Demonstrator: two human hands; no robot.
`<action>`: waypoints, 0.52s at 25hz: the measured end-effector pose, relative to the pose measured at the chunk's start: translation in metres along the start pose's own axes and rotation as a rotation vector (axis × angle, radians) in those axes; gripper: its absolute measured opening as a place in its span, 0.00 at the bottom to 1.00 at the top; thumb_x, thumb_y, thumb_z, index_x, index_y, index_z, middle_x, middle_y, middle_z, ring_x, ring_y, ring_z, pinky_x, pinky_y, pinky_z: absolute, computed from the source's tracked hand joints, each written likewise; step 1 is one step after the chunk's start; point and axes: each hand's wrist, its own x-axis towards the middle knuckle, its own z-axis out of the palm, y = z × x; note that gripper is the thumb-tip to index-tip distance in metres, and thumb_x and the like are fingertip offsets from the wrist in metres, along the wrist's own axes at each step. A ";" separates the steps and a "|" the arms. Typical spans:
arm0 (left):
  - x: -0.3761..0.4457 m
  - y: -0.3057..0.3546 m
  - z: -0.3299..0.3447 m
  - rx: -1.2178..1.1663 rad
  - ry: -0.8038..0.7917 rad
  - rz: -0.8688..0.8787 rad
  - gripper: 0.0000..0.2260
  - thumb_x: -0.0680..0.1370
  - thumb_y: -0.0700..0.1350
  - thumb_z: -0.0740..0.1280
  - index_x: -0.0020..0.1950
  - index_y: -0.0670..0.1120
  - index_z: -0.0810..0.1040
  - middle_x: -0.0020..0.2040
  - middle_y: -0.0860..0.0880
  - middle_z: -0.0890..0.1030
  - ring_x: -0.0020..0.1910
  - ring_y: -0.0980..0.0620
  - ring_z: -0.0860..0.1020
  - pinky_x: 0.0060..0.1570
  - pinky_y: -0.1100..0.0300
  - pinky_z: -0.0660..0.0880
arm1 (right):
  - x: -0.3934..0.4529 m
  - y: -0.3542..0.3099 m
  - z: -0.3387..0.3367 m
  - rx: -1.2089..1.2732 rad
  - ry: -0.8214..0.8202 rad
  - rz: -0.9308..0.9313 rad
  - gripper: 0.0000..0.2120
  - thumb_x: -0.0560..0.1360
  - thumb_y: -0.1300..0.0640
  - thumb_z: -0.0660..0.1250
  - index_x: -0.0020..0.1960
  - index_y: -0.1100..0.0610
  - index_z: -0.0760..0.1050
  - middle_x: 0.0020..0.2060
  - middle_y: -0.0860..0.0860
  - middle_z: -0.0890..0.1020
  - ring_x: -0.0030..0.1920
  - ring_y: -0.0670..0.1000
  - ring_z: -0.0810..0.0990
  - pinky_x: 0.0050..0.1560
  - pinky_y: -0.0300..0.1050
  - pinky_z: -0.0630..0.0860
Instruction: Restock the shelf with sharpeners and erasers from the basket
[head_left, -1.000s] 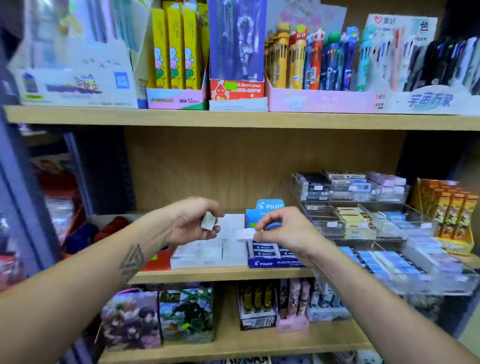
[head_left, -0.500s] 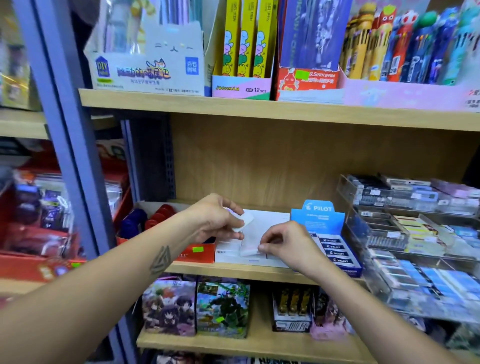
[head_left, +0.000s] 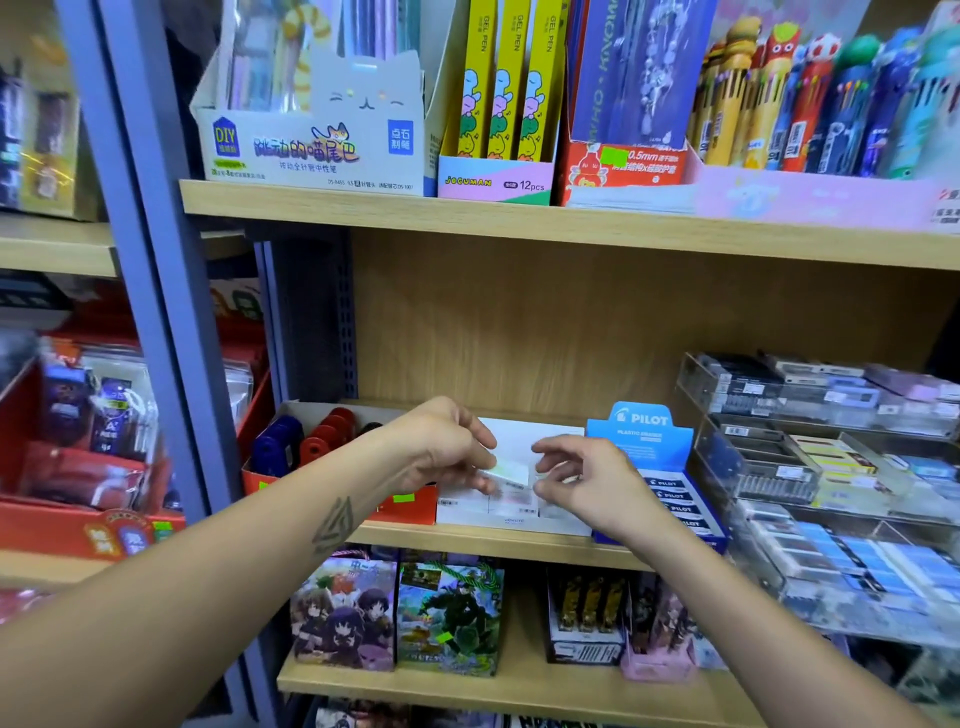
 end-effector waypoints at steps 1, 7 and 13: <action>0.001 -0.001 0.001 0.001 0.000 0.006 0.11 0.76 0.28 0.67 0.57 0.34 0.75 0.40 0.39 0.78 0.36 0.39 0.83 0.36 0.58 0.82 | -0.003 -0.003 -0.003 0.115 -0.031 0.013 0.16 0.71 0.61 0.75 0.58 0.53 0.80 0.47 0.48 0.83 0.45 0.46 0.83 0.54 0.45 0.80; 0.002 -0.003 0.012 -0.057 0.036 0.044 0.09 0.76 0.26 0.66 0.54 0.33 0.76 0.46 0.35 0.79 0.36 0.39 0.84 0.37 0.59 0.83 | -0.017 -0.010 -0.007 0.201 -0.034 0.033 0.15 0.70 0.58 0.78 0.55 0.54 0.81 0.45 0.52 0.85 0.44 0.46 0.85 0.49 0.38 0.80; 0.023 -0.009 0.027 0.337 0.093 0.253 0.12 0.77 0.36 0.68 0.61 0.38 0.78 0.53 0.39 0.82 0.50 0.43 0.83 0.54 0.52 0.81 | 0.008 0.006 -0.030 -0.273 0.141 0.074 0.09 0.72 0.56 0.75 0.52 0.54 0.82 0.41 0.49 0.82 0.46 0.50 0.81 0.49 0.43 0.78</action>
